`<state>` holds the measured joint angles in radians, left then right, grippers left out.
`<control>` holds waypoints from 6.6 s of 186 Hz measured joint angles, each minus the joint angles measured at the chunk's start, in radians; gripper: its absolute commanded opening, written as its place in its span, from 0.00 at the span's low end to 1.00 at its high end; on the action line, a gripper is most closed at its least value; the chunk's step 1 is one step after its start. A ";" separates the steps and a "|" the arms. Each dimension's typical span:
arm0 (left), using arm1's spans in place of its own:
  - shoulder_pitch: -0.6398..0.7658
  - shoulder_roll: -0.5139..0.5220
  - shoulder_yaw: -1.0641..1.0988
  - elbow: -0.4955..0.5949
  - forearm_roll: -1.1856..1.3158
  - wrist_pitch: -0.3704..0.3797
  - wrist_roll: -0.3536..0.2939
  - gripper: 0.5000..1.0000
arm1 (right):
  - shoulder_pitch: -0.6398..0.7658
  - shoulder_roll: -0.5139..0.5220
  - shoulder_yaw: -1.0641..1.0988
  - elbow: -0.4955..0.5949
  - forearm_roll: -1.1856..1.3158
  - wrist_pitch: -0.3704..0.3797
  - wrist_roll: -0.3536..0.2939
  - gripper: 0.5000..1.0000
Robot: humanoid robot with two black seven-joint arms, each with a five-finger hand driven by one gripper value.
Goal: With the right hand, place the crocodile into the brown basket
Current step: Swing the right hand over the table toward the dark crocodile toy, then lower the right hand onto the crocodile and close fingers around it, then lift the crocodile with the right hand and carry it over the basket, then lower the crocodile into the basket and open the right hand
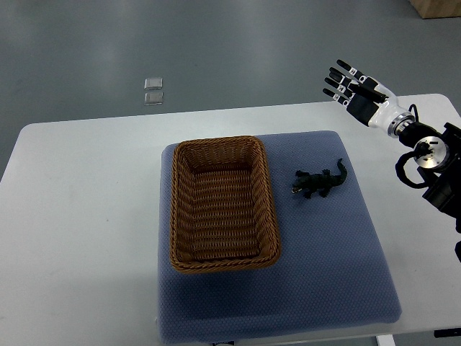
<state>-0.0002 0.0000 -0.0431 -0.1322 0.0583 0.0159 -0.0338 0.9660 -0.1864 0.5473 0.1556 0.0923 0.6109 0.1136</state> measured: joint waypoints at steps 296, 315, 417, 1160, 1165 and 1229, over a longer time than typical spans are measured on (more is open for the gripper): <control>-0.001 0.000 0.000 -0.015 0.000 -0.004 0.001 1.00 | -0.028 -0.426 -0.294 0.970 -1.544 -0.270 -0.026 0.86; -0.001 0.000 0.000 -0.015 0.000 -0.004 0.002 1.00 | -0.028 -0.425 -0.303 0.965 -1.555 -0.300 -0.026 0.84; -0.001 0.000 0.000 -0.015 0.000 -0.004 0.002 1.00 | -0.029 -0.413 -0.341 0.921 -1.603 -0.341 -0.031 0.70; -0.001 0.000 0.003 -0.087 0.000 -0.004 0.002 1.00 | 0.153 -0.057 -0.352 0.956 -1.556 -0.330 -0.014 0.05; -0.001 0.000 0.003 -0.087 0.000 -0.004 0.002 1.00 | 0.152 -0.057 -0.352 0.954 -1.556 -0.331 -0.014 0.06; -0.001 0.000 0.002 -0.089 0.000 -0.004 0.002 1.00 | 0.123 -0.055 -0.353 0.931 -1.558 -0.335 -0.014 0.54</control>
<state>-0.0015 0.0000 -0.0414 -0.2210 0.0583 0.0123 -0.0322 1.0887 -0.2412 0.1948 1.0864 -1.4657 0.2762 0.0998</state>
